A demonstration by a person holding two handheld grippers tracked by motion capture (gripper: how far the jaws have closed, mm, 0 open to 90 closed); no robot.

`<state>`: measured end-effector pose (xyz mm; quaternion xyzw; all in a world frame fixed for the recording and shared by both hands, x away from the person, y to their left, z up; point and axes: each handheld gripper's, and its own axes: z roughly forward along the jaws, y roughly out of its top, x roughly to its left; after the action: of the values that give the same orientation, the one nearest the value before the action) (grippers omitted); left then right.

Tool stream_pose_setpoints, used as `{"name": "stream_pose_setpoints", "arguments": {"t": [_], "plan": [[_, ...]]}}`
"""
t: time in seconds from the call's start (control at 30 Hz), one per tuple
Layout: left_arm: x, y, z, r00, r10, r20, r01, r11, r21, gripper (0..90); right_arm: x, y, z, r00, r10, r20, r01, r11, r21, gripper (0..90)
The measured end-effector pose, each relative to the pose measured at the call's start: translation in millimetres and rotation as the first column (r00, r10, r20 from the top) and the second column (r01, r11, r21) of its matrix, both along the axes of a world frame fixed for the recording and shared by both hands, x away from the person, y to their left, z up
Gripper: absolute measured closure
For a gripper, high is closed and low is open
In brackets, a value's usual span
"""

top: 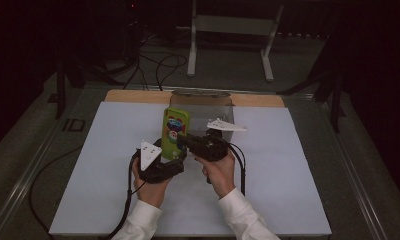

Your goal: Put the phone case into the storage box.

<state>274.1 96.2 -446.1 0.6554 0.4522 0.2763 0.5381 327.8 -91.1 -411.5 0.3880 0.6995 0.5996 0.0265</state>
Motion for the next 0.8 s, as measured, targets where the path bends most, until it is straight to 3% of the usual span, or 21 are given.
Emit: {"name": "stream_pose_setpoints", "arguments": {"t": [0.13, 0.27, 0.7, 0.8], "plan": [[-1.5, -1.1, 3.6, 0.9996, -0.018, 0.022, 0.017, 0.9970, 0.076, 8.7, -0.6, -0.9, 1.4, 0.9999, -0.010, 0.007, 0.010, 0.9999, -0.006, 78.1], [-3.3, 5.9, 5.8, 0.9989, -0.024, 0.040, 0.018, 0.9883, 0.151, 1.2, 0.0, -4.2, 2.4, 0.9997, -0.026, -0.001, 0.026, 0.9997, -0.006, 78.1], [-13.5, 64.2, 4.7, 0.9986, -0.012, 0.051, 0.001, 0.9754, 0.221, 0.0, 0.6, -12.0, 8.6, 0.9986, -0.052, -0.007, 0.051, 0.9983, -0.027, 78.0], [-18.7, 86.9, -1.6, 0.9993, -0.012, 0.037, 0.003, 0.9729, 0.231, 0.0, 2.1, -15.1, 13.0, 0.9978, -0.057, -0.035, 0.056, 0.9979, -0.032, 78.0]]}}
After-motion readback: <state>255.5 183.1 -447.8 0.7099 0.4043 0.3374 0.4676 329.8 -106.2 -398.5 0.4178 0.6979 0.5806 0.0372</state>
